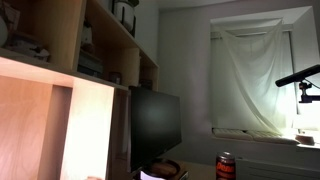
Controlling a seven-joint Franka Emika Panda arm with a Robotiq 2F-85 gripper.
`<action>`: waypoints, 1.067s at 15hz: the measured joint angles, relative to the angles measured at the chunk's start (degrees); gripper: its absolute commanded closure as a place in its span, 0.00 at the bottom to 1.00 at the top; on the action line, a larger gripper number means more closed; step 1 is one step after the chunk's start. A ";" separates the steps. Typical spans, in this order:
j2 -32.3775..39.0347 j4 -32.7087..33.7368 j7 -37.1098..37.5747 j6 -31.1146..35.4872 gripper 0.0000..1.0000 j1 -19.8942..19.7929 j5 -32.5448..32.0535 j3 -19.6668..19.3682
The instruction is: Put the middle tennis bowl in the can
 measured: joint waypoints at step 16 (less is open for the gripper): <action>6.33 16.51 -0.09 -11.72 0.00 -0.70 -8.66 0.22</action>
